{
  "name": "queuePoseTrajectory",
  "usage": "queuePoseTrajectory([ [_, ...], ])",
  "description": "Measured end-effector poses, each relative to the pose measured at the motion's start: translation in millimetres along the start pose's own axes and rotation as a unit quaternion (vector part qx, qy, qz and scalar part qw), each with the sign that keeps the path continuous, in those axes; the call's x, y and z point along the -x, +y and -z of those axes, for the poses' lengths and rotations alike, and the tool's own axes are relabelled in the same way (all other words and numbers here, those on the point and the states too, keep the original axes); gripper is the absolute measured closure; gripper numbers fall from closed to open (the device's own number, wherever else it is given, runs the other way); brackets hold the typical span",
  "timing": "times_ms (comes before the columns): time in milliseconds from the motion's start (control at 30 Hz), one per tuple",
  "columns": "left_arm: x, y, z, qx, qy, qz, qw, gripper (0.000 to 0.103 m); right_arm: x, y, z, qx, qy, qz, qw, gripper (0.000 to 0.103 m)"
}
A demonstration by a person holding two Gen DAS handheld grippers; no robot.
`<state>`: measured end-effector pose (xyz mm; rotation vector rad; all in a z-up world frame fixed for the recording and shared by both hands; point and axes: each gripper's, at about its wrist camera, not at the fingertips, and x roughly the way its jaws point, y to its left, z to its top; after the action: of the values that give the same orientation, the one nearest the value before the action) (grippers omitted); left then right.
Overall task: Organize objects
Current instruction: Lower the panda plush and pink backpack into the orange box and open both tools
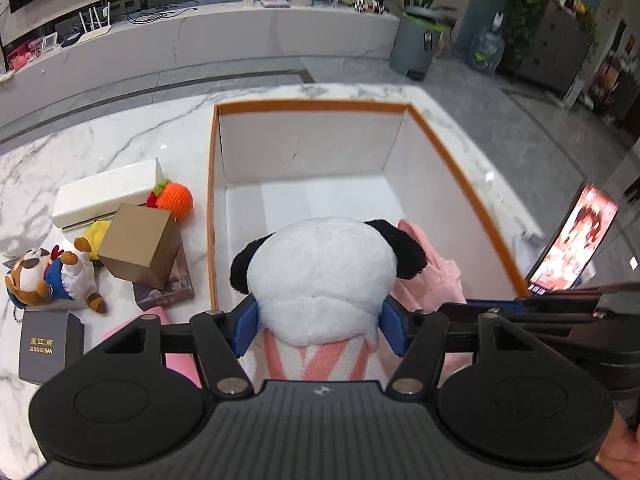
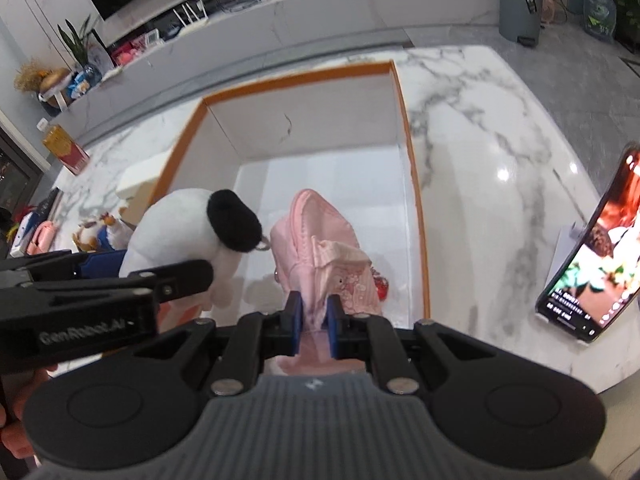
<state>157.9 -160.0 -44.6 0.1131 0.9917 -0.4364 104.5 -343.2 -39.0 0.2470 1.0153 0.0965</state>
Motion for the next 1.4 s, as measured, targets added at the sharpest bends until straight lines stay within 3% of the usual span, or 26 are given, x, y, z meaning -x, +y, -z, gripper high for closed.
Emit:
queuePoseTrajectory([
  [200, -16.6, -5.3, 5.8, -0.013, 0.038, -0.01, 0.9991, 0.03, -14.6, 2.0, 2.0, 0.011, 0.018, 0.015, 1.0, 0.09],
  [500, -17.9, -13.6, 5.1, -0.042, 0.055, -0.035, 0.997, 0.03, -22.1, 7.4, 0.2, 0.036, 0.043, 0.038, 0.998, 0.091],
  [1233, -15.5, -6.7, 2.3, -0.037, 0.053, 0.008, 0.9979, 0.026, -17.5, 0.8, -4.4, 0.031, 0.063, 0.015, 0.997, 0.088],
  [1400, -14.6, -1.0, 1.9, -0.026, 0.05, 0.029, 0.998, 0.024, -11.5, -1.1, -6.4, 0.038, 0.059, 0.031, 0.997, 0.068],
])
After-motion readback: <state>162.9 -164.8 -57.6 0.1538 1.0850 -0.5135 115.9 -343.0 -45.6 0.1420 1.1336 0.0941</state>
